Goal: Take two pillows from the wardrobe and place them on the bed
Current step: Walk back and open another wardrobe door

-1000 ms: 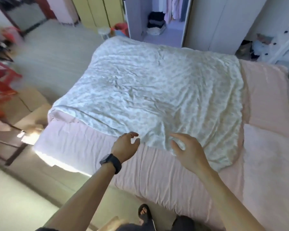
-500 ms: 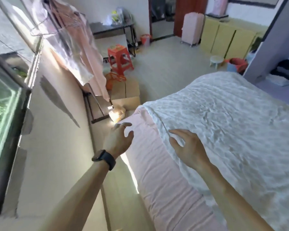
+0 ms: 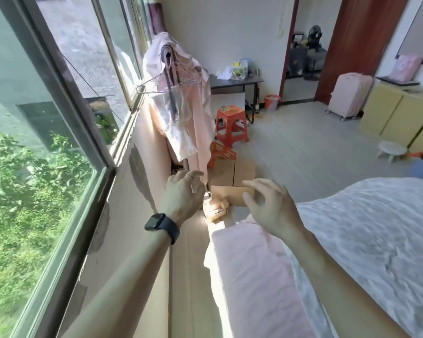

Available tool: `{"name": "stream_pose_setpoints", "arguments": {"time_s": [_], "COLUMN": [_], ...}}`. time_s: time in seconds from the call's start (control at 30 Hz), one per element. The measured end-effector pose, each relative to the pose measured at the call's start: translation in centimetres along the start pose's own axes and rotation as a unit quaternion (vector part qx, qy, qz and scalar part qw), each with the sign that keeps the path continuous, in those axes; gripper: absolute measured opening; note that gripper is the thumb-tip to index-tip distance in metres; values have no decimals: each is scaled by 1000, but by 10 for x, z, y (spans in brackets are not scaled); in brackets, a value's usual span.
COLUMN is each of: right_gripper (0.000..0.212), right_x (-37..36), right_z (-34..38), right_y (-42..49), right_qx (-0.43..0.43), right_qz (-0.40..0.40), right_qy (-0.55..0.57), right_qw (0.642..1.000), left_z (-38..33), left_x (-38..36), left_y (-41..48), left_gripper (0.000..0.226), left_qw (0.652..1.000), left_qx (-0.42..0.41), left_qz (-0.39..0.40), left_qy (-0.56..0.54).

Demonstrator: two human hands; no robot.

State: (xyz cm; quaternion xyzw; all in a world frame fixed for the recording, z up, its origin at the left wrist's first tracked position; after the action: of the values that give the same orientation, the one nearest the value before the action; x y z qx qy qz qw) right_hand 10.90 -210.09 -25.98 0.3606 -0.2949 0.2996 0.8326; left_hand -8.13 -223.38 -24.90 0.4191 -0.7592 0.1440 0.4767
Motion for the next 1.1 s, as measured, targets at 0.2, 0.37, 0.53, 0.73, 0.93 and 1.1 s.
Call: {"name": "stream_pose_setpoints", "arguments": {"time_s": [0.2,0.37,0.53,0.73,0.93,1.1], "right_gripper": [31,32,32,31,30,29], "right_x": [-60,-96,-113,-129,-130,-116], "right_z": [-3,-21,-54,-102,-155,-211], "right_y": [114,183,249,327,395,441], "right_qx": [-2,-9,-31,-47,-88,-135], "right_qz": [3,11,2,-11,-32,-73], "right_qy": [-9,-17,-35,-32,-45,-75], "right_qw": [1000,1000,999,998,995,985], "left_z": [36,52,54,38,3,-44], "left_x": [-7,-20,-42,-69,-99,-150], "left_y": [113,187,264,367,465,542], "left_gripper": [36,37,39,35,34,35], "left_qw": [1000,999,998,998,995,987], "left_qx": [9,12,-1,-28,-75,-129], "left_qz": [20,37,64,63,59,100], "left_qy": [-12,-19,-9,-8,0,9]}}
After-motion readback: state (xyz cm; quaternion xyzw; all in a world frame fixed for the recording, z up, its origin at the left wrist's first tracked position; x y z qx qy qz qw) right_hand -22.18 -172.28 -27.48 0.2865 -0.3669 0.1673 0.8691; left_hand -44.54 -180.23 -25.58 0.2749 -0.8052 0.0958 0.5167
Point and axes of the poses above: each hand's wrist, its own y-axis towards the middle knuckle, its own x-axis out of the back of the hand, z = x × y, the point moved 3 cm from there along y, towards the middle knuckle, and after that the axes turned 9 degrees about x, right-handed, at the moved point
